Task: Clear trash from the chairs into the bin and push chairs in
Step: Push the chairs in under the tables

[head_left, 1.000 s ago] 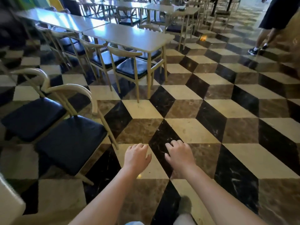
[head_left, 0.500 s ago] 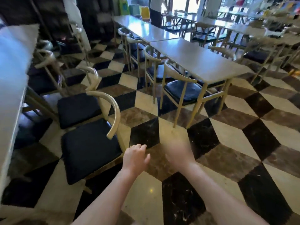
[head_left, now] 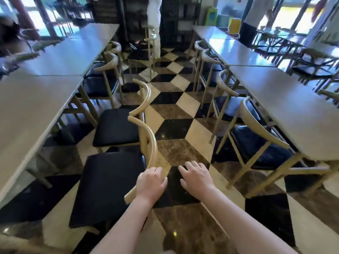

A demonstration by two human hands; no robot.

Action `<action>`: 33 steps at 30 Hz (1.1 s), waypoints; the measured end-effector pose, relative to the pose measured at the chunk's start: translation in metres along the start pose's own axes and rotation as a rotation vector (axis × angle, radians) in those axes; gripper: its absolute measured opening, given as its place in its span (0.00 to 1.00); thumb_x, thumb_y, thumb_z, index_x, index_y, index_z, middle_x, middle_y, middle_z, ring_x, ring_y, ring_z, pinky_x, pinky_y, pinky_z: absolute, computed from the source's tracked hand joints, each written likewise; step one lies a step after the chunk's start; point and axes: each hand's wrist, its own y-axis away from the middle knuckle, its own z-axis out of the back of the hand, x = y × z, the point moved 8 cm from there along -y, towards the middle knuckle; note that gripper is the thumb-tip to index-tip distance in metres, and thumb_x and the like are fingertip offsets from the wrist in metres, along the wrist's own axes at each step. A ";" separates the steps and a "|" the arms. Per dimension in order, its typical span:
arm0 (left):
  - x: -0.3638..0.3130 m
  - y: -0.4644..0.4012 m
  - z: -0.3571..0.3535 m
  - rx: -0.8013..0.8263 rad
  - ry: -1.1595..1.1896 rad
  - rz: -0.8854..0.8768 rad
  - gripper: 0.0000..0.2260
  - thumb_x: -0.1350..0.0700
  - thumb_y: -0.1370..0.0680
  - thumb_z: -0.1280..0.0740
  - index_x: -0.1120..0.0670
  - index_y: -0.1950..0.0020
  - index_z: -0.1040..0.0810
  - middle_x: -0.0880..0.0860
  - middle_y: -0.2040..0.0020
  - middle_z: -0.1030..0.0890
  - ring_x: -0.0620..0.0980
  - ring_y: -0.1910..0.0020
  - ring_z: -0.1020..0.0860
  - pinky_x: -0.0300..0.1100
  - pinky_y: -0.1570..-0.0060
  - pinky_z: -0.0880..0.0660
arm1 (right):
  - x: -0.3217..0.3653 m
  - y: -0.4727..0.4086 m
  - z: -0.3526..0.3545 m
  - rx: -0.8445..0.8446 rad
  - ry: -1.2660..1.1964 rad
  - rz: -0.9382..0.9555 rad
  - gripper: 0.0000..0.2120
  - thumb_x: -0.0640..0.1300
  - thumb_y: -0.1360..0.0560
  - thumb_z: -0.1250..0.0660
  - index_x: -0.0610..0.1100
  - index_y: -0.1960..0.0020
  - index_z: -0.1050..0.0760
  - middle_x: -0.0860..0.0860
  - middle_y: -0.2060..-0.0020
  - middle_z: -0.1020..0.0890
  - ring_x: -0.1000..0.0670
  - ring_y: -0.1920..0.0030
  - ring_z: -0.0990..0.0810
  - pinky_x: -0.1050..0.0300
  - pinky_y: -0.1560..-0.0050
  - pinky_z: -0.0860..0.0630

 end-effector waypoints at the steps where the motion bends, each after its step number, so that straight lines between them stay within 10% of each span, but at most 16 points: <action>1: 0.006 -0.017 0.000 -0.002 0.003 0.031 0.15 0.48 0.25 0.36 0.57 0.45 0.22 0.55 0.50 0.18 0.54 0.51 0.20 0.48 0.51 0.23 | -0.006 -0.022 0.002 0.012 0.016 0.045 0.17 0.50 0.24 0.38 0.45 0.38 0.29 0.45 0.45 0.22 0.44 0.44 0.25 0.49 0.44 0.27; 18: 0.079 -0.127 -0.050 -0.010 -0.023 0.559 0.16 0.46 0.26 0.36 0.52 0.43 0.24 0.51 0.48 0.20 0.50 0.48 0.23 0.45 0.46 0.28 | 0.012 -0.249 -0.060 0.174 0.189 0.798 0.28 0.47 0.24 0.37 0.46 0.27 0.44 0.42 0.29 0.37 0.42 0.31 0.36 0.44 0.36 0.33; 25: 0.075 -0.110 -0.089 0.004 0.070 0.942 0.14 0.51 0.26 0.34 0.54 0.42 0.24 0.52 0.48 0.20 0.54 0.49 0.21 0.48 0.50 0.23 | 0.032 -0.276 -0.106 0.261 0.294 1.215 0.16 0.45 0.27 0.32 0.46 0.40 0.27 0.46 0.42 0.23 0.43 0.41 0.27 0.44 0.38 0.29; 33: 0.074 -0.111 -0.100 -0.001 0.058 1.102 0.12 0.51 0.27 0.31 0.55 0.46 0.22 0.54 0.50 0.21 0.54 0.50 0.23 0.48 0.52 0.22 | 0.037 -0.287 -0.112 0.285 0.361 1.468 0.19 0.38 0.28 0.31 0.44 0.39 0.30 0.45 0.46 0.25 0.44 0.47 0.27 0.48 0.49 0.24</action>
